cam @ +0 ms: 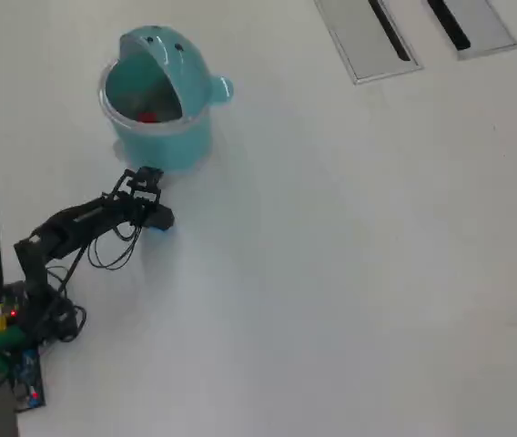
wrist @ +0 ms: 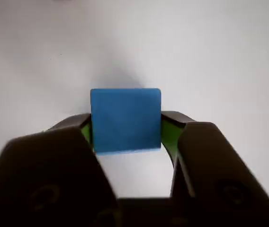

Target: Grasp RGB lego blocks and put them in the bin one by one.

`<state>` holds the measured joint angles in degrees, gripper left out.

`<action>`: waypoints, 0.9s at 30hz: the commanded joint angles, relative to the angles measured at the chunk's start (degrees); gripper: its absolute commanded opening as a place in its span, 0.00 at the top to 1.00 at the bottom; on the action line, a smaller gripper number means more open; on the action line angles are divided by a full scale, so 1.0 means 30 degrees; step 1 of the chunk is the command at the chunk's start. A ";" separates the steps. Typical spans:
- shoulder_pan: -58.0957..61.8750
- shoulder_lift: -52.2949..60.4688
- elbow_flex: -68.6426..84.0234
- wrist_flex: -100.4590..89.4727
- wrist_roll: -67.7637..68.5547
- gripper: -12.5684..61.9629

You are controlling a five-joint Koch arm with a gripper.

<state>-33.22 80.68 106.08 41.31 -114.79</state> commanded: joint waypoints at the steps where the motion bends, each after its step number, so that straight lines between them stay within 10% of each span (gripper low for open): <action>1: -0.0059 0.0322 -0.2197 -0.0410 -0.0293 0.57; 27: -0.3516 0.9639 -0.1934 0.0996 -0.0029 0.63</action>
<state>-43.15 106.88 107.23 44.65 -114.70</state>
